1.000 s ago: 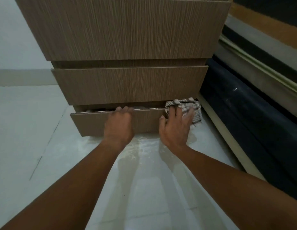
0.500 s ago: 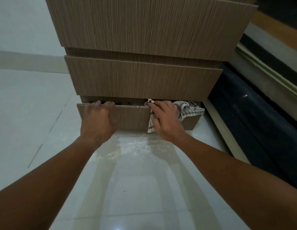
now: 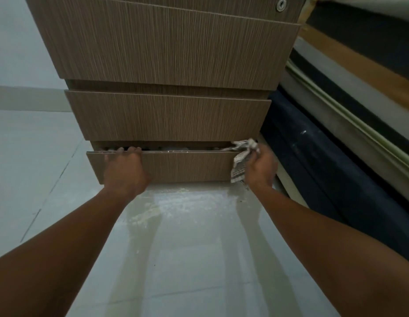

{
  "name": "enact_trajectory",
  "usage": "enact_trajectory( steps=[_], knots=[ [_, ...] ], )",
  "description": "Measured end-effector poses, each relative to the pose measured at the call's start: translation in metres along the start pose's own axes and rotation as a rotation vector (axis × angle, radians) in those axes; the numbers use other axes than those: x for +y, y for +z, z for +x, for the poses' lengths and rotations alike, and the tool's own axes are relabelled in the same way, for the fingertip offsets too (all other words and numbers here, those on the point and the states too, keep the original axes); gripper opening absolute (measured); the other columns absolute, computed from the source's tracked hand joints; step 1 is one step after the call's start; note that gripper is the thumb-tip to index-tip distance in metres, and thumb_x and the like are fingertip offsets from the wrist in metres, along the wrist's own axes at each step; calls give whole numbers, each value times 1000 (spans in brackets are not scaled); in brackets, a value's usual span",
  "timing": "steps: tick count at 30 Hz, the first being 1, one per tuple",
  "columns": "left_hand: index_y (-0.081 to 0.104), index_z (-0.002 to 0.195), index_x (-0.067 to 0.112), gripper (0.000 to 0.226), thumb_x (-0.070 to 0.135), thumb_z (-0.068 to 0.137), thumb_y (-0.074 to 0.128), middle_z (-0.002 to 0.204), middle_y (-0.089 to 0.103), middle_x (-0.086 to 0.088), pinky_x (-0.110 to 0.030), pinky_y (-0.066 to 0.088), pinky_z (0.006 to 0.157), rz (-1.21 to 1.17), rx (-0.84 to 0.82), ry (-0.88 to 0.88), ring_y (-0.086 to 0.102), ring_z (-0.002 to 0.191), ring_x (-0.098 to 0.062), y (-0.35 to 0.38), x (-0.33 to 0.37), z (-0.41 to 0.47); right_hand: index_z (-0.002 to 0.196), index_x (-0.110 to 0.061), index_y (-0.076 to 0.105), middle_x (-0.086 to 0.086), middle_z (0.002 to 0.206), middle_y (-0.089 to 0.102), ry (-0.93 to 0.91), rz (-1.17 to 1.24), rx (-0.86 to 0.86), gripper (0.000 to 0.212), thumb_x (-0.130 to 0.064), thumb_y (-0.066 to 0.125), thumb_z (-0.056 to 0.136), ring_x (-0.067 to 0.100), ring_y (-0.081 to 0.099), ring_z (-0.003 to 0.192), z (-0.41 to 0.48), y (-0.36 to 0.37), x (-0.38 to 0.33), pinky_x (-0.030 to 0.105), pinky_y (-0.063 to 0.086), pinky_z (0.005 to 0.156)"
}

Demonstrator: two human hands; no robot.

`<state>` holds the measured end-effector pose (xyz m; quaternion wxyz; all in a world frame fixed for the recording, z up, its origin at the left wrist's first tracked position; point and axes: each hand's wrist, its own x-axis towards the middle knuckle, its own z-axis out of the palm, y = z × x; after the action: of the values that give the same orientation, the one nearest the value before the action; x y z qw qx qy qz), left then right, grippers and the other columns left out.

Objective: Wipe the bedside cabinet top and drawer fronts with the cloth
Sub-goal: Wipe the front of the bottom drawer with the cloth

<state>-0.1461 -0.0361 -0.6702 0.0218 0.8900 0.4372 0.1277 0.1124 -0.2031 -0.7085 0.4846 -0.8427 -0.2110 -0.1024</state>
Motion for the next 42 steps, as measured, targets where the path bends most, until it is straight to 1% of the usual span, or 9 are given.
enact_trajectory(
  steps=[2,6,13,17,22,25,29,37,42],
  knots=[
    [59,127,8,52,22,77,70,114,65,-14,-49,43,97,6,-17,-12,57,109,-34,-2,0,-1,116,-8,65,12,114,62,117,72,158,23,-11,49,99,26,59,104,-3,0,-8,27,37,82],
    [57,130,10,54,16,78,71,119,63,-14,-51,41,101,-27,-37,-42,55,114,-34,-6,3,-3,114,-13,63,5,112,59,-267,61,222,26,-17,50,93,18,53,99,-20,7,-30,28,41,81],
    [54,135,16,62,14,76,72,122,63,-9,-50,38,106,-61,-32,-8,56,116,-30,-5,-6,-2,142,-20,46,5,135,53,-763,-499,-233,45,-31,50,98,26,48,122,-42,48,-24,46,38,107],
    [56,137,16,66,14,72,69,122,63,-14,-46,38,106,-174,36,-37,55,116,-33,0,-27,1,142,-21,47,4,128,55,-989,-503,-330,46,-29,53,97,26,51,108,-60,89,-67,43,42,91],
    [60,127,14,41,17,87,54,126,62,-11,-44,43,101,-569,294,-449,55,118,-33,3,-63,-4,136,-18,55,5,112,61,-1030,-420,-307,45,-25,57,92,28,54,92,-112,157,-128,43,38,78],
    [72,104,24,30,39,94,48,120,70,-3,-37,42,86,-1201,108,-731,62,102,-18,0,-87,6,134,-19,55,6,109,61,-1038,-383,-357,45,-22,55,90,28,56,92,-137,185,-164,43,41,78],
    [60,131,20,61,60,98,28,129,62,0,-43,30,109,-1667,-46,-738,55,120,-18,1,-113,7,134,-21,55,3,110,60,-1070,-377,-374,46,-23,49,89,26,56,94,-157,200,-183,42,43,79],
    [60,130,20,71,68,95,21,114,66,3,-37,42,97,-1563,22,-654,59,114,-19,-8,-100,3,158,-29,29,5,167,20,-1415,-572,-476,69,-18,33,89,36,25,150,-135,180,-154,51,21,121],
    [73,111,34,67,72,90,22,122,69,-4,-33,38,99,-973,65,-451,60,116,-24,-5,-99,2,160,-22,22,4,170,8,-1578,-749,-421,68,-22,38,94,30,5,157,-118,169,-114,52,-2,126]
  ],
)
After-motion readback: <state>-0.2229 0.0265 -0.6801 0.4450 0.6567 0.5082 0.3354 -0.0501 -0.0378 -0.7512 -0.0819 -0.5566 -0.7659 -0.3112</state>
